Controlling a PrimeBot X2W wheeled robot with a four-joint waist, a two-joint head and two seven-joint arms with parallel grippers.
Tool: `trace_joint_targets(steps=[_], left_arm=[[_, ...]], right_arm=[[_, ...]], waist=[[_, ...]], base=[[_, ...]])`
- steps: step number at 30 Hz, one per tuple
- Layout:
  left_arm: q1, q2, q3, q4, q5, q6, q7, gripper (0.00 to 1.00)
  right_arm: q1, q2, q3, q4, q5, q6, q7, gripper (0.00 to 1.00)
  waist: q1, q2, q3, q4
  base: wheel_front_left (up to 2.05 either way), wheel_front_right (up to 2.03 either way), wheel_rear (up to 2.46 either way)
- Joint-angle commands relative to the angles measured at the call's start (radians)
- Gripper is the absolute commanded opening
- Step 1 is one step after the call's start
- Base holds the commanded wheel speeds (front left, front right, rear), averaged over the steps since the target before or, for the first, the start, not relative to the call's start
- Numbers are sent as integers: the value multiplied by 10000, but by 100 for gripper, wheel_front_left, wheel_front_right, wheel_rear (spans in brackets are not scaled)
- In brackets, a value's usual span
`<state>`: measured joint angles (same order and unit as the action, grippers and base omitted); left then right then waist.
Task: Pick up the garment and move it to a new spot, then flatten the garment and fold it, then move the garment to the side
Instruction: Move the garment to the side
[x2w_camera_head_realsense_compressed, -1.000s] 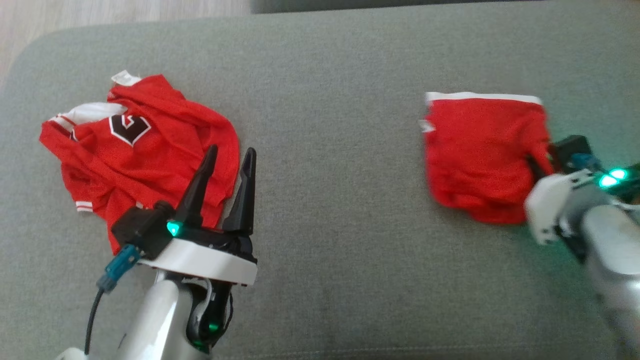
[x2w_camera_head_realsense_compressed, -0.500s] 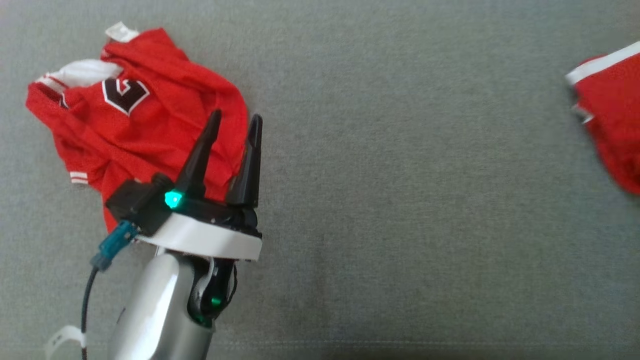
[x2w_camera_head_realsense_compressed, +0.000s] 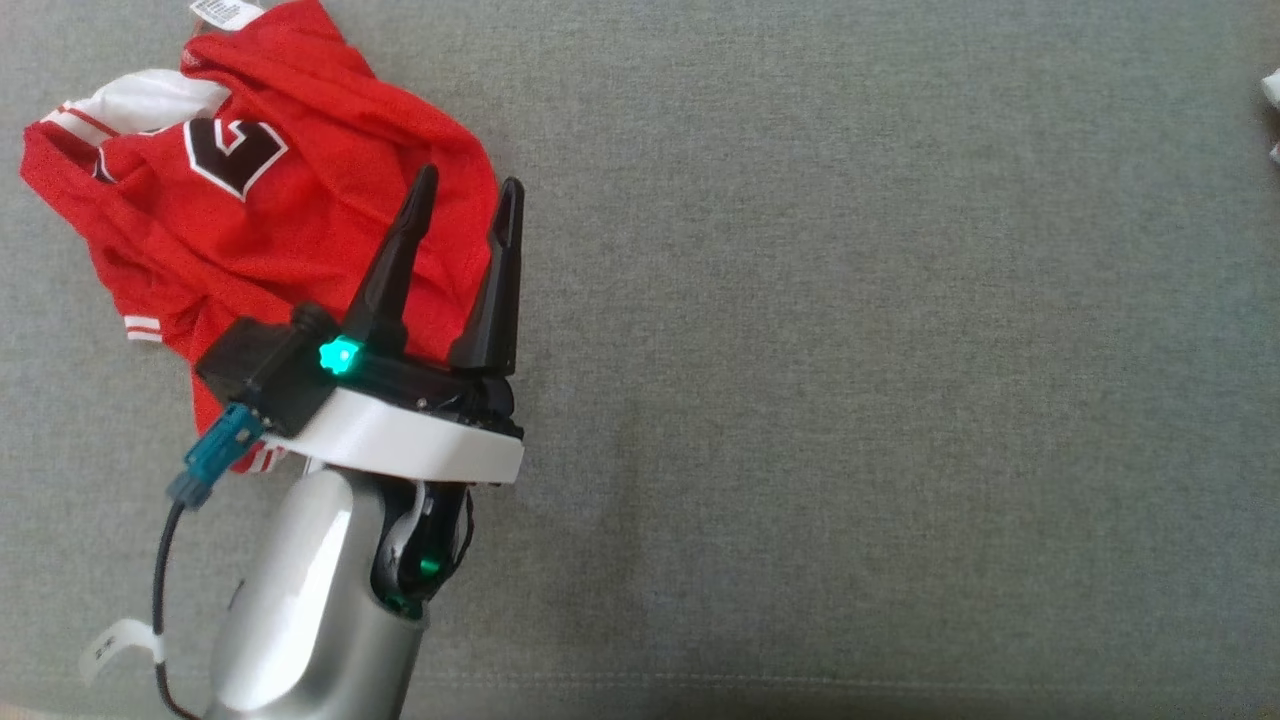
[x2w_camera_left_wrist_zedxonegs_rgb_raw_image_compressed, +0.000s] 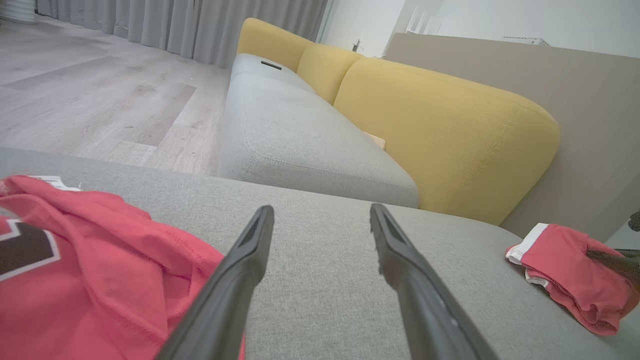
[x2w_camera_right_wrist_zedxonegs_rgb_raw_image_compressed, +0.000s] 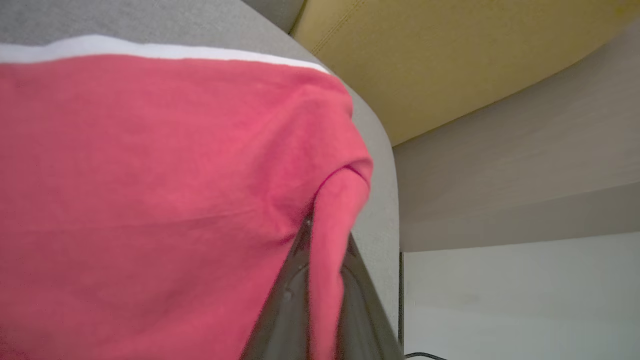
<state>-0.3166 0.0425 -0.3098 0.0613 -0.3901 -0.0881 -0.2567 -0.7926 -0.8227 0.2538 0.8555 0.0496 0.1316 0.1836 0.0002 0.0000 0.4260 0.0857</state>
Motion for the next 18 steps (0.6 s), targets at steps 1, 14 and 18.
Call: trace_joint_targets(steps=[1,14,18], left_arm=[[-244,77,306,-297,-43,7,-51,100],[280,77,612,-45,25,60,-51,100],[604,77,861,-81,29,124,-51,100]], right_arm=[[160,-326,-122,-174,-93,-9,-35,17],[933,2010,-2121,-1419,-943,-9,-203,100],[1350,3204,-2396,-2426,-640,-9,-518,100]], waist=[[-2,0,-31,-20],[-2,0,-1631,-448],[-2,0,-2313,-589]], base=[[0,0,0],[0,0,0],[0,0,0]])
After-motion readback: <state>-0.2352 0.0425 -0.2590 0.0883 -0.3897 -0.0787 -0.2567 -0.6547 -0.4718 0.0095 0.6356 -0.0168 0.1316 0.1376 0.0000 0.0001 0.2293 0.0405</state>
